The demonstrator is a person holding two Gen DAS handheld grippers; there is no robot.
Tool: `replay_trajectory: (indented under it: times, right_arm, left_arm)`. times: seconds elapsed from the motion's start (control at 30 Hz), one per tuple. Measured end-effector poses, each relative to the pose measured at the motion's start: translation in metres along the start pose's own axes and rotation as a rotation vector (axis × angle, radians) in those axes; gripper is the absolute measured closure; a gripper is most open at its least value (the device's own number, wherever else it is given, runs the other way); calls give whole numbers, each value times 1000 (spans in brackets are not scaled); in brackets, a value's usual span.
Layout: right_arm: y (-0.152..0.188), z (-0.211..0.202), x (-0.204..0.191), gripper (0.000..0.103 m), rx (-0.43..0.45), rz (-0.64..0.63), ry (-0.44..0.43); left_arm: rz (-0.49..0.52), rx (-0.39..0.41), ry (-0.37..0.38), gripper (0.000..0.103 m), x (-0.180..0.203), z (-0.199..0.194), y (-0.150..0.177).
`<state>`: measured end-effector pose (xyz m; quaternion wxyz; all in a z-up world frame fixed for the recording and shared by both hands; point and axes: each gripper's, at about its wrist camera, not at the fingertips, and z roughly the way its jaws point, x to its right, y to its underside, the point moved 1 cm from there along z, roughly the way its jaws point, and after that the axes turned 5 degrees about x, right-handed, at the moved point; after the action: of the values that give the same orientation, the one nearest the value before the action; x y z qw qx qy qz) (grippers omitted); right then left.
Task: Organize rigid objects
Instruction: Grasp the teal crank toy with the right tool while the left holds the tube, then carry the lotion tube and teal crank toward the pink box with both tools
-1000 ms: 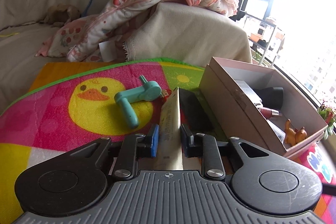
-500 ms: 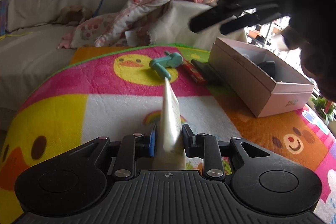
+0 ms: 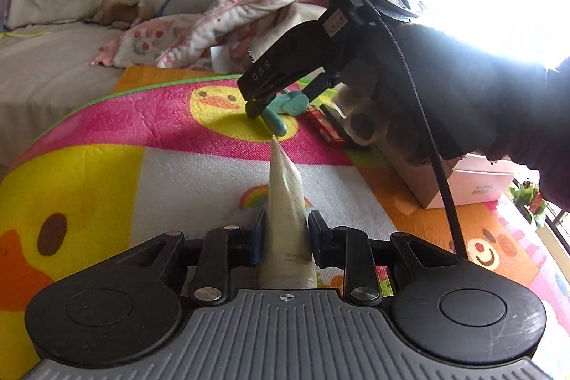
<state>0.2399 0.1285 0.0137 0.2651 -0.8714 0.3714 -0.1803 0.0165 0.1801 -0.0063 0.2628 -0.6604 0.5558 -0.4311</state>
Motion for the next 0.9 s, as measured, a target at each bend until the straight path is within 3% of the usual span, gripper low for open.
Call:
replay_trajectory:
  times: [0.17, 0.33, 0.53, 0.67, 0.83, 0.9]
  right_arm:
    - [8, -26, -7, 33, 55, -33, -13]
    - [24, -98, -5, 33, 198, -40, -94]
    - [90, -197, 13, 33, 368, -80, -116]
    - [143, -228, 37, 33, 353, -41, -113]
    - [212, -229, 64, 33, 270, 41, -1]
    - [233, -226, 73, 33, 241, 84, 33]
  left_arm:
    - [3, -1, -3, 74, 0, 0, 0]
    - [-1, -2, -1, 74, 0, 0, 0]
    - [1, -2, -5, 74, 0, 0, 0]
    - [46, -5, -31, 74, 8, 1, 1]
    - [154, -19, -76, 74, 27, 3, 2]
    - [170, -34, -60, 74, 37, 3, 3]
